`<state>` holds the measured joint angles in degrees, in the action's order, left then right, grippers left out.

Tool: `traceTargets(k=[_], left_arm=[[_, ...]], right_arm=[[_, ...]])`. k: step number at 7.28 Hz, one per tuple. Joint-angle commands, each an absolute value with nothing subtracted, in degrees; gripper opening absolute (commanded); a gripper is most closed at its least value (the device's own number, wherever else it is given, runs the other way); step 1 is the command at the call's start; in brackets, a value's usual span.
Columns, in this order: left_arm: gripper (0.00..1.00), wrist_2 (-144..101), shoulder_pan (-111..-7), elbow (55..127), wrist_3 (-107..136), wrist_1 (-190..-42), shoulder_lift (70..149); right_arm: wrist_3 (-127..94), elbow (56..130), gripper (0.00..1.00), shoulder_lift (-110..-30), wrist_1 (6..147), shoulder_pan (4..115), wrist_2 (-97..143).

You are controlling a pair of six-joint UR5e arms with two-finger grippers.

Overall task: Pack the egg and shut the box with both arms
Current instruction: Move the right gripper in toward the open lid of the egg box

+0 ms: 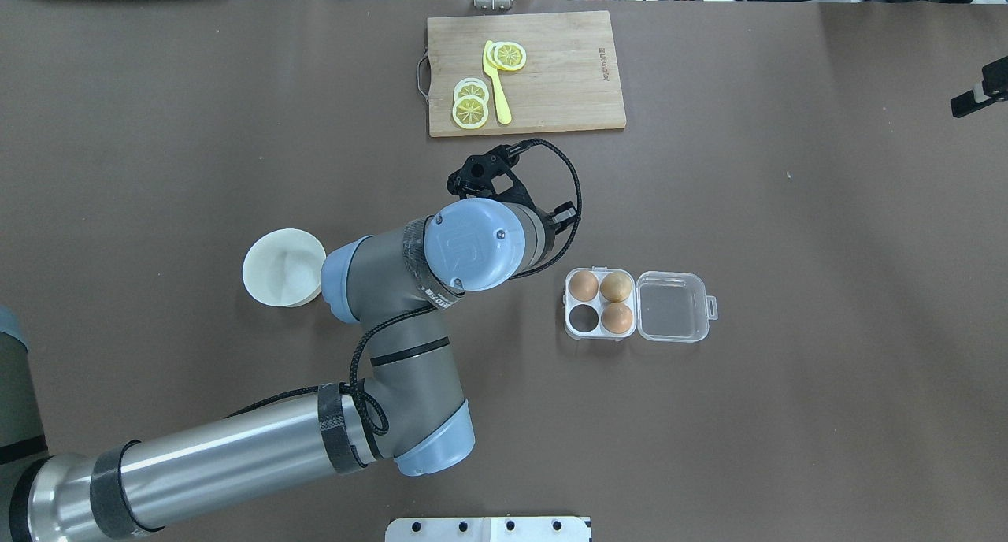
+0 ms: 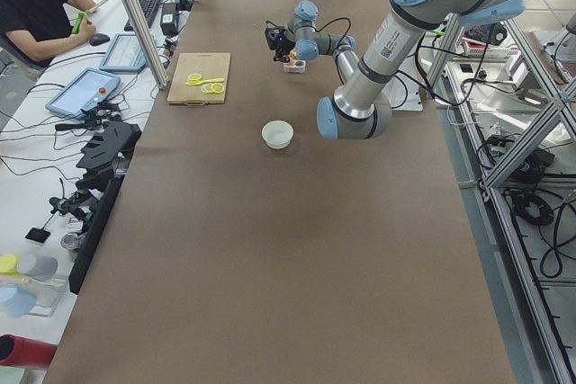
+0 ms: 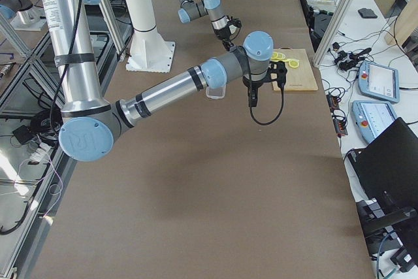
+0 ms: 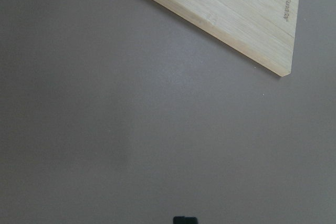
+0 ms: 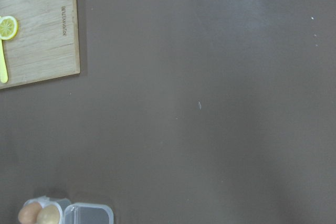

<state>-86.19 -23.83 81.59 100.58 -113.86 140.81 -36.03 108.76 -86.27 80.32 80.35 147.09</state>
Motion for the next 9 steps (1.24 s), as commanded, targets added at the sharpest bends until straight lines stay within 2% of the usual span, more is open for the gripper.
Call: traceTargets(k=[1,4,7,9], left_arm=[[0.0,-86.83,-24.61,81.56,100.55,-113.91,140.8],[0.0,-86.92,-25.14,81.47,100.72,-113.99,140.71],[0.0,-86.92,-25.05,81.21,101.34,-113.99,140.71],[0.0,-86.92,-25.05,81.21,101.42,-113.99,140.27]], right_arm=[[-49.5,102.95,1.0,-90.78,62.65,79.98,147.56],[-64.89,101.6,1.0,-92.36,49.54,74.64,148.28],[-87.04,100.73,1.0,-96.22,27.94,60.7,136.63],[-88.51,100.55,1.0,-95.19,26.81,51.98,129.66]])
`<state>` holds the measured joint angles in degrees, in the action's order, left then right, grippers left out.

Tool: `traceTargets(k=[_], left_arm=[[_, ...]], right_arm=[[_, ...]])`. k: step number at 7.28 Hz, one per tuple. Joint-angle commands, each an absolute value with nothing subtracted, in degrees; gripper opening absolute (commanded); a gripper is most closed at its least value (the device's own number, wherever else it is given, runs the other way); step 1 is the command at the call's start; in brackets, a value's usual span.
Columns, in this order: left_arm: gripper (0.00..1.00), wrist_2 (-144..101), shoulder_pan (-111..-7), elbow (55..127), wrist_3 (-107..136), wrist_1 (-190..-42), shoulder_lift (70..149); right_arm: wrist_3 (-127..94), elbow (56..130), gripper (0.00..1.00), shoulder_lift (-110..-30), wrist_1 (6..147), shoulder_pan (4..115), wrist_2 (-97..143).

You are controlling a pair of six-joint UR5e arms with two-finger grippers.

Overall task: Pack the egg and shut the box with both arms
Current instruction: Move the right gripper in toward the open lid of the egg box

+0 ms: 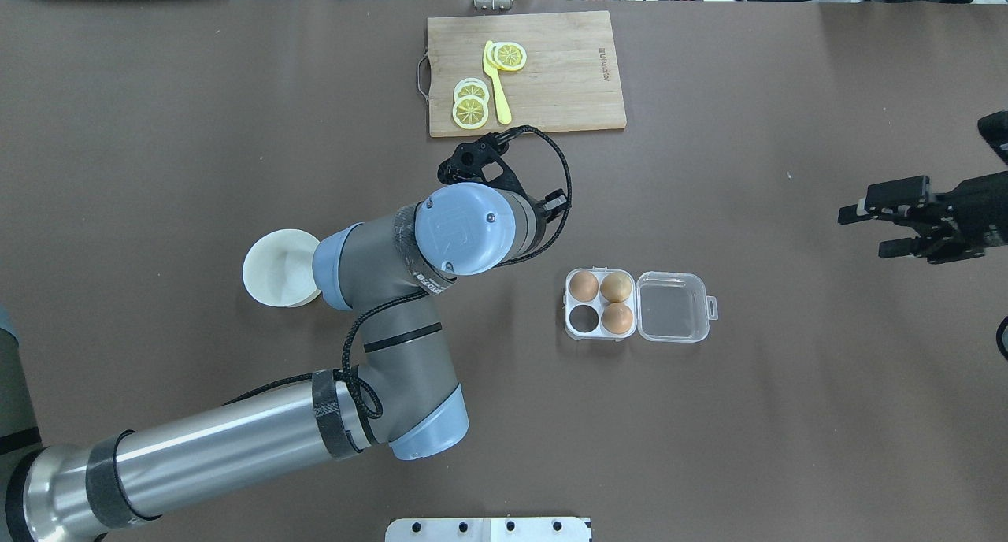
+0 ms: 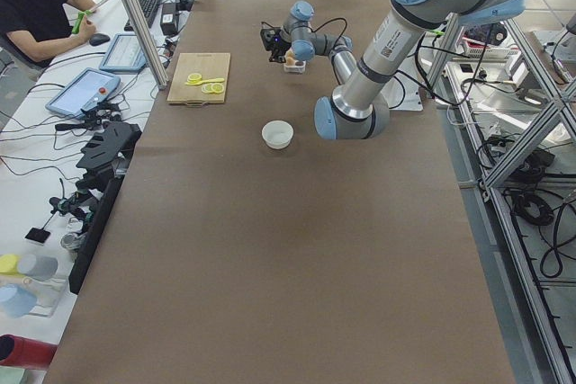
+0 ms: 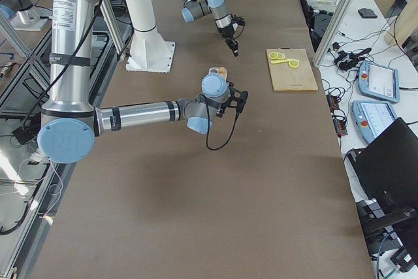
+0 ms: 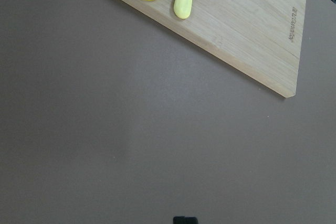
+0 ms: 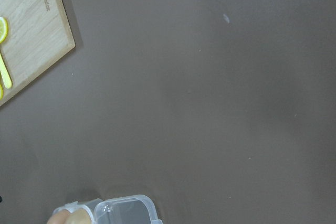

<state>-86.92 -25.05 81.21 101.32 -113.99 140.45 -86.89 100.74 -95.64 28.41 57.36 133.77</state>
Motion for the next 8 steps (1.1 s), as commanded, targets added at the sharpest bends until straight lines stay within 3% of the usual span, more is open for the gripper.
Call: traceTargets(k=[1,3,8], left_arm=[[0.0,-86.92,-25.05,81.3,101.43,-113.99,140.27],[0.0,-86.92,-25.05,81.56,101.51,-113.91,140.27],[0.0,-86.84,-25.31,81.65,101.34,-113.91,140.36]], right_arm=[[-88.51,100.46,1.0,-94.4,26.89,49.94,127.9],[-87.81,98.71,1.0,-93.52,24.11,47.9,128.14],[-88.24,84.06,1.0,-85.52,7.94,44.48,127.79]])
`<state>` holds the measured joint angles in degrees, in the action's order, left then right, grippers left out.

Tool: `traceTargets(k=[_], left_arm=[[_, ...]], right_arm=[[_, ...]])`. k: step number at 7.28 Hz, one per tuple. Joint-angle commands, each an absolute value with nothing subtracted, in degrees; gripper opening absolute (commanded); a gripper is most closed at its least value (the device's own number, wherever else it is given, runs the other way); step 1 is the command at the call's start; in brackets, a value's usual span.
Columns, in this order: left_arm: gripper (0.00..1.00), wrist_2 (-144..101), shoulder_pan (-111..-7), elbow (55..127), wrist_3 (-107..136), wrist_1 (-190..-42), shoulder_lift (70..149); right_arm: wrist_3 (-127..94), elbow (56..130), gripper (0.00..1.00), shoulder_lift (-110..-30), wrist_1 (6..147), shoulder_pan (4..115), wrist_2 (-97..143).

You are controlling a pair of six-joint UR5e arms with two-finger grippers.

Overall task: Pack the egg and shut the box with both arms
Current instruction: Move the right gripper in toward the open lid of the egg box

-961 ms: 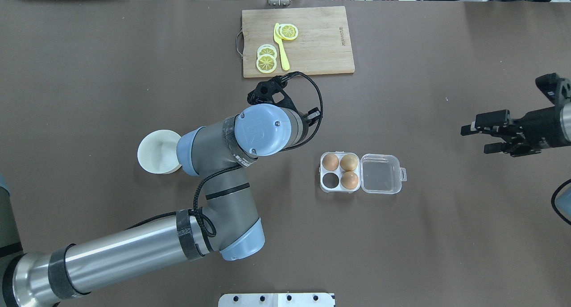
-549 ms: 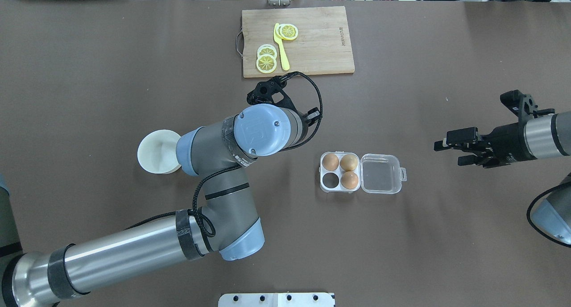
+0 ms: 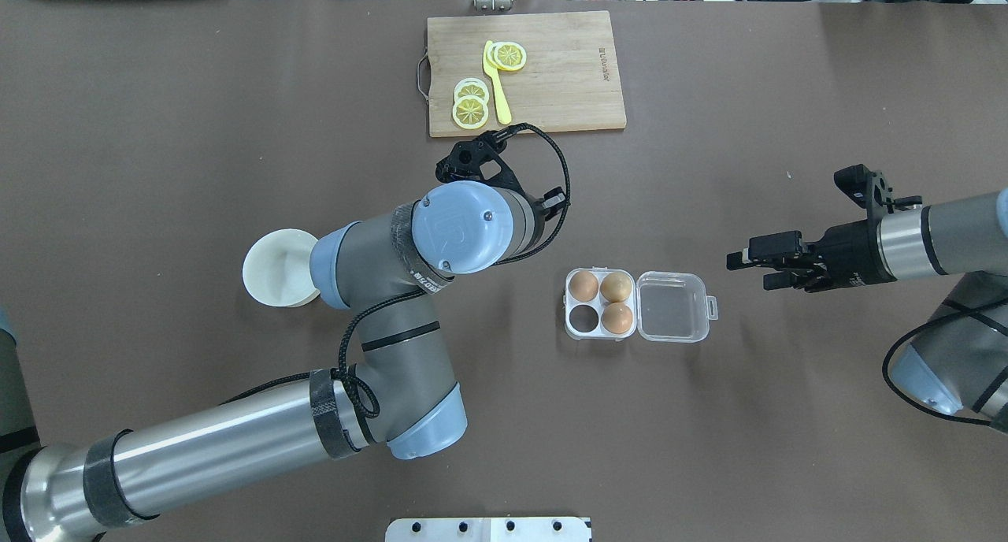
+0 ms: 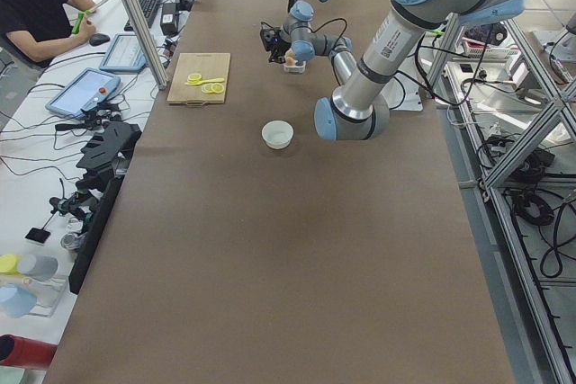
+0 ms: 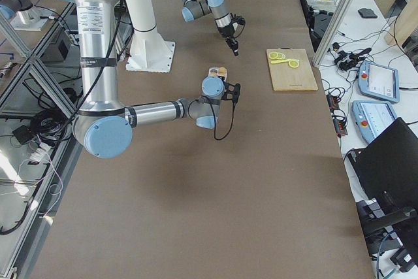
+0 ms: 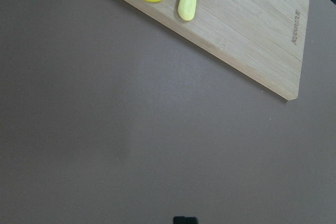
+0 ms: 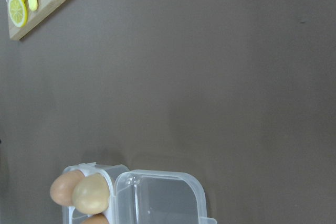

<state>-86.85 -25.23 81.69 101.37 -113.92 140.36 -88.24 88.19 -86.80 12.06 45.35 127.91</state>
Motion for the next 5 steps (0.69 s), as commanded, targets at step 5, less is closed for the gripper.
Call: traceTargets(k=[5], left_arm=[[0.0,-86.84,-25.31,81.47,101.34,-113.99,140.36]], right_arm=[[-96.59,83.15,0.89,-82.7,5.27,42.45,127.62]])
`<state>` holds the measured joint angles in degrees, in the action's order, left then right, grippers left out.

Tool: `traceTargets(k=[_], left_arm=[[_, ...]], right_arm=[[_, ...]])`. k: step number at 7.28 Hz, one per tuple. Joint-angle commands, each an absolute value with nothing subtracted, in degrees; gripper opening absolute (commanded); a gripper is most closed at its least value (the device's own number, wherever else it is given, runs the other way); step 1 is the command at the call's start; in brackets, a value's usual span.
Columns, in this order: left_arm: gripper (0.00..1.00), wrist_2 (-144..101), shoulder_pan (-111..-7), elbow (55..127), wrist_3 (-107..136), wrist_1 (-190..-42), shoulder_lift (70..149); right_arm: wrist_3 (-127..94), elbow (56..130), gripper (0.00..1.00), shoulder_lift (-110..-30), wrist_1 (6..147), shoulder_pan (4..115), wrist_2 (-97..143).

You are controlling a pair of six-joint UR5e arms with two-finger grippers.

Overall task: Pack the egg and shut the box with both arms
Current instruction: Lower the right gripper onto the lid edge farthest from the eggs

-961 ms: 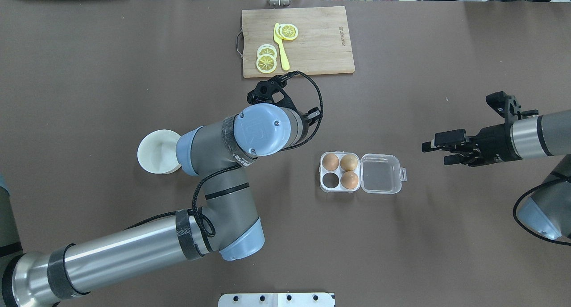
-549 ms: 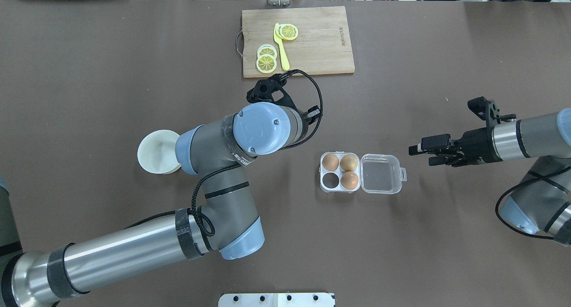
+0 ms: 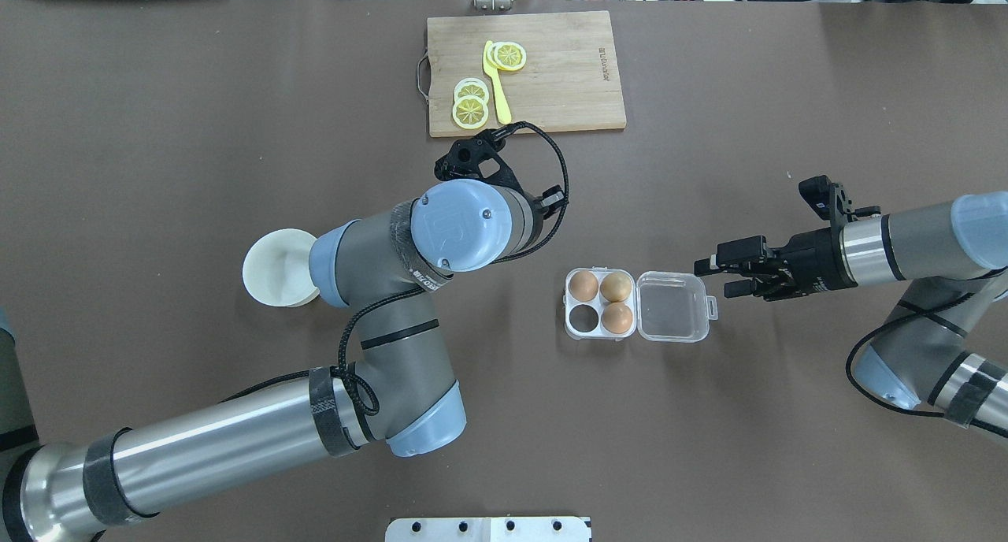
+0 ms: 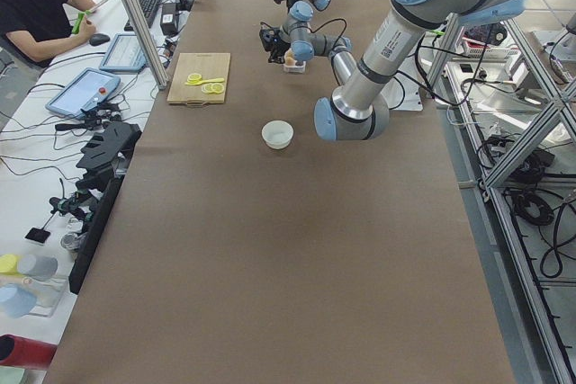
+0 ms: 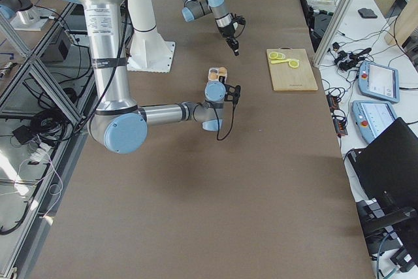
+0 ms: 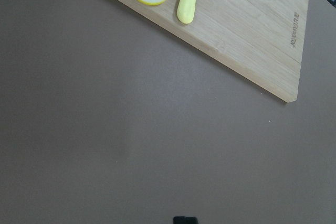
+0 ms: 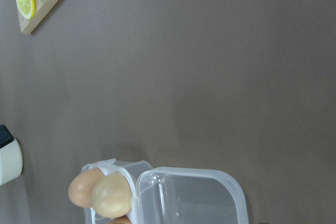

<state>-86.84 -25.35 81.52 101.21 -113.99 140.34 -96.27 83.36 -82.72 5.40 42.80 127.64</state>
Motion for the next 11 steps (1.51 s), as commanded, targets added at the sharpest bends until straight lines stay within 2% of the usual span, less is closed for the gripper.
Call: traceTargets(k=[1,2,4,11], left_arm=[[0.0,-86.84,-25.31,81.39,101.34,-113.99,140.27],[0.0,-86.84,-25.31,81.13,101.34,-114.08,140.27],[0.0,-86.84,-25.23,81.12,101.34,-114.08,140.27],[0.0,-86.84,-25.23,81.12,101.34,-114.61,139.48]], right_arm=[[-96.33,82.97,0.89,-83.14,5.27,42.45,127.62],[-96.68,82.27,0.89,-83.41,2.84,42.45,127.79],[-97.12,76.14,0.88,-82.45,-3.85,41.49,127.53],[-98.7,77.43,0.84,-82.18,-3.78,41.13,127.88]])
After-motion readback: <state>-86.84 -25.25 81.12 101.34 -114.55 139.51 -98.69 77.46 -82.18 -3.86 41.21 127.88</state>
